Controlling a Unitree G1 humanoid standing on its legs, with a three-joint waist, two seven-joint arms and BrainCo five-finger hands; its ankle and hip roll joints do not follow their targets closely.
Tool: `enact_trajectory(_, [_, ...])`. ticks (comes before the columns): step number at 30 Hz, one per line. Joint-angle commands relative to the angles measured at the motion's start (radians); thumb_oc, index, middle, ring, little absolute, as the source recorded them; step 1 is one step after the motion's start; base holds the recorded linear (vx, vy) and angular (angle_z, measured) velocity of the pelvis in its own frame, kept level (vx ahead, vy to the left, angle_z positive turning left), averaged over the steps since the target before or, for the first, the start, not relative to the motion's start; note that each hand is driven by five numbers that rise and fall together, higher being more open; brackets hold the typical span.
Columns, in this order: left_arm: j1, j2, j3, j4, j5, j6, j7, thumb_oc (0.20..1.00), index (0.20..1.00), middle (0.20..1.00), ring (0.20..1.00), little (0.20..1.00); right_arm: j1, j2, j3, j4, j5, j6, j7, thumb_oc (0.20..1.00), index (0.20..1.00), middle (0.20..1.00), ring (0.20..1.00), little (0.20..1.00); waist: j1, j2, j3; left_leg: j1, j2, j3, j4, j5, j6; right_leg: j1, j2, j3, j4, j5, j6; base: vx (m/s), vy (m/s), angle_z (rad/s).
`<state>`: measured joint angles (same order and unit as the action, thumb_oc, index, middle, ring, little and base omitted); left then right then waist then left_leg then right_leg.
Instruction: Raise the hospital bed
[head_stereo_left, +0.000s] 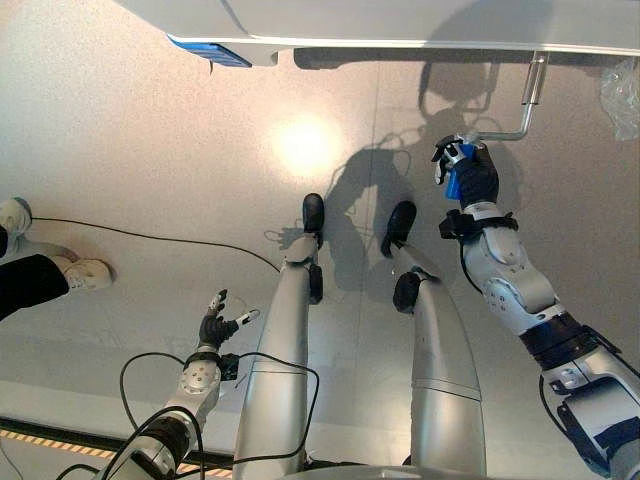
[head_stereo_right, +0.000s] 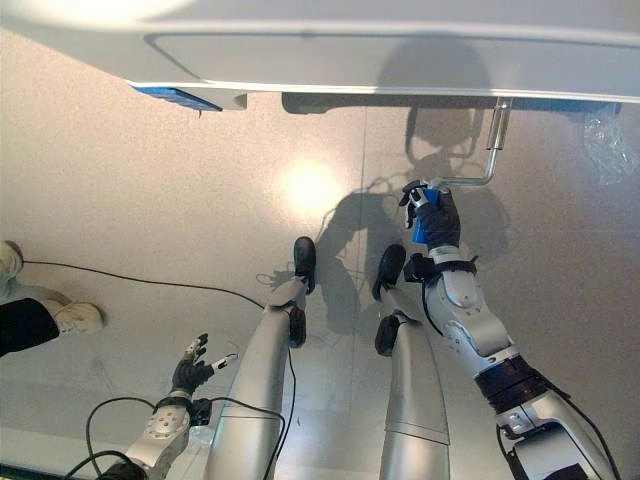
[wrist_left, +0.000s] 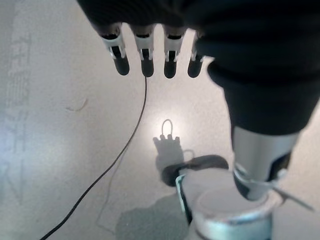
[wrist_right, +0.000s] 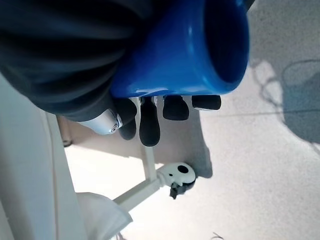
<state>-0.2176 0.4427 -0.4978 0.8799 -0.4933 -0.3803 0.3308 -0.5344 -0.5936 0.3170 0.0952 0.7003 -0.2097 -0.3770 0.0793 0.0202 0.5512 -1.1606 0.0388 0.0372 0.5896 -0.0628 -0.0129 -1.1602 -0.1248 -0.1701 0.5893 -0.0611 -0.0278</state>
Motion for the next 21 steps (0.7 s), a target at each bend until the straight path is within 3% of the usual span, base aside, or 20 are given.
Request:
enact_trajectory(1, [0.137,-0.014,0.029,0.010,0.000,-0.010,0.020,1.000,1.000,1.000,1.000,1.000,0.042,-0.055,-0.331,-0.395,-0.172,-0.438,-0.182,0.200,0.200,0.200,0.200,0.200,-0.062,0.037,-0.043,0.012,0.007,-0.016,-0.058,0.051,-0.053,0.023,-0.041,0.022,0.022,0.031,0.111,0.00,0.000,0.00])
enact_trajectory(4, [0.137,-0.014,0.029,0.010,0.000,-0.010,0.020,1.000,1.000,1.000,1.000,1.000,0.042,-0.055,-0.331,-0.395,-0.172,-0.438,-0.182,0.200,0.200,0.200,0.200,0.200,-0.062,0.037,-0.043,0.012,0.007,-0.016,-0.058,0.051,-0.053,0.023,-0.041,0.022,0.022,0.031,0.111,0.00,-0.005,-0.07])
enact_trajectory(7, [0.130,-0.023,0.035,0.029,-0.008,-0.013,0.017,1.000,1.000,1.000,1.000,1.000,0.037,-0.040,-0.415,-0.333,-0.173,-0.455,-0.231,0.200,0.200,0.200,0.200,0.200,-0.072,0.040,-0.045,0.018,0.009,-0.014,-0.065,0.050,-0.055,0.024,-0.036,0.028,0.016,0.031,0.110,0.00,0.000,0.00])
enact_trajectory(12, [0.129,-0.023,0.035,0.029,-0.008,-0.013,0.017,1.000,1.000,1.000,1.000,1.000,0.036,-0.040,-0.415,-0.333,-0.173,-0.455,-0.232,0.200,0.200,0.200,0.200,0.200,-0.072,0.040,-0.045,0.018,0.010,-0.014,-0.065,0.050,-0.055,0.024,-0.036,0.028,0.016,0.031,0.110,0.00,0.000,0.00])
enact_trajectory(13, [0.133,-0.034,0.046,0.042,-0.016,-0.019,0.015,1.000,1.000,1.000,1.000,1.000,0.034,-0.043,-0.495,-0.269,-0.176,-0.476,-0.280,0.200,0.200,0.200,0.200,0.200,-0.078,0.038,-0.050,0.014,0.010,-0.017,-0.065,0.047,-0.056,0.021,-0.035,0.028,0.018,0.028,0.108,0.00,0.000,0.00])
enact_trajectory(21, [0.124,-0.042,0.056,0.049,-0.016,-0.025,0.024,1.000,1.000,1.000,1.000,1.000,0.028,-0.040,-0.553,-0.190,-0.208,-0.476,-0.351,0.200,0.200,0.200,0.200,0.200,-0.079,0.039,-0.054,0.008,0.009,-0.019,-0.063,0.042,-0.056,0.012,-0.033,0.030,0.022,0.026,0.107,0.00,-0.004,0.00])
